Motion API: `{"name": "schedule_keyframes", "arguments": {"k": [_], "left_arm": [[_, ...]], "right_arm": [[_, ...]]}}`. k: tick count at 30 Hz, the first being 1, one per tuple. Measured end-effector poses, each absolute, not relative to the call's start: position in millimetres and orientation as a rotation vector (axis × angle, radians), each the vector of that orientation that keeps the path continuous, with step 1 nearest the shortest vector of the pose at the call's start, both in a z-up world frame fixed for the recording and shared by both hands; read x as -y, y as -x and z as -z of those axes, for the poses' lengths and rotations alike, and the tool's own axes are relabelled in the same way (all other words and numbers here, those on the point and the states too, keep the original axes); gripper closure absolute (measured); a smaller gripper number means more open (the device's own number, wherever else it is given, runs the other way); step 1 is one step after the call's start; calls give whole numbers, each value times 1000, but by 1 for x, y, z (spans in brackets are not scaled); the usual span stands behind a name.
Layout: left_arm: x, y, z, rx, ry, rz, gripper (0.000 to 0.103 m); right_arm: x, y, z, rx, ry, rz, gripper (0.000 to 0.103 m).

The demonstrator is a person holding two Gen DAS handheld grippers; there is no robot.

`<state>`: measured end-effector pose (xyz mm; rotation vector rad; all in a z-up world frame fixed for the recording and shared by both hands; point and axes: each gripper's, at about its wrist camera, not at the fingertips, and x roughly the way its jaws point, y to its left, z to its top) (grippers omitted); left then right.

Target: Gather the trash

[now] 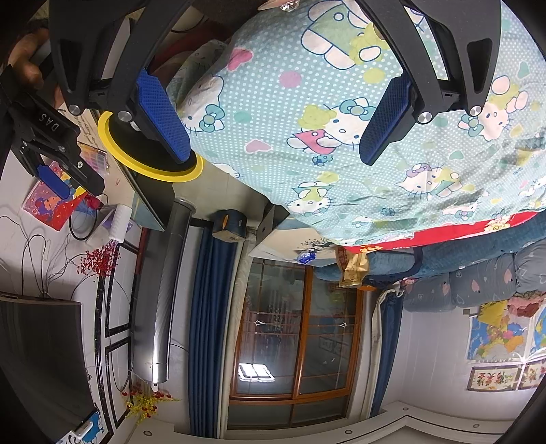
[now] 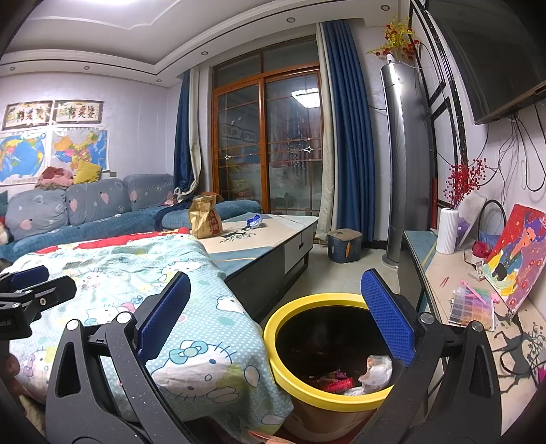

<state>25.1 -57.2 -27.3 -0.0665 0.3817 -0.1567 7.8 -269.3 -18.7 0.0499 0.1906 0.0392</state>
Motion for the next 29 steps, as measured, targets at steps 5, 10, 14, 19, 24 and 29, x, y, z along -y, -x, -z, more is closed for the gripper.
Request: {"name": "schedule_keyframes", "arguments": {"k": [5,10,14,19,24,29], "left_arm": [[57,-25,27,-387,68,156,6],[58,-28,30,-403,74,168,6],[51,-33,31,-432,92,180,6],[-5,-33,18,-463,126,113,6],[-162,-22,24,-546,181,-323,6],[-315,-1,70,-756,320,-736,7]], "right_arm": [[269,-7,19,-193,-55,-34,11],[268,-7,19,-197,-69,-20,11],[262,-12,14,-224,-83,-25,11],[212,-35,-12,-278,-112,-184,11],[85,-66,-27,-421,-70,-477,11],[-114,-87,-2,-662,120,-802,11]]}}
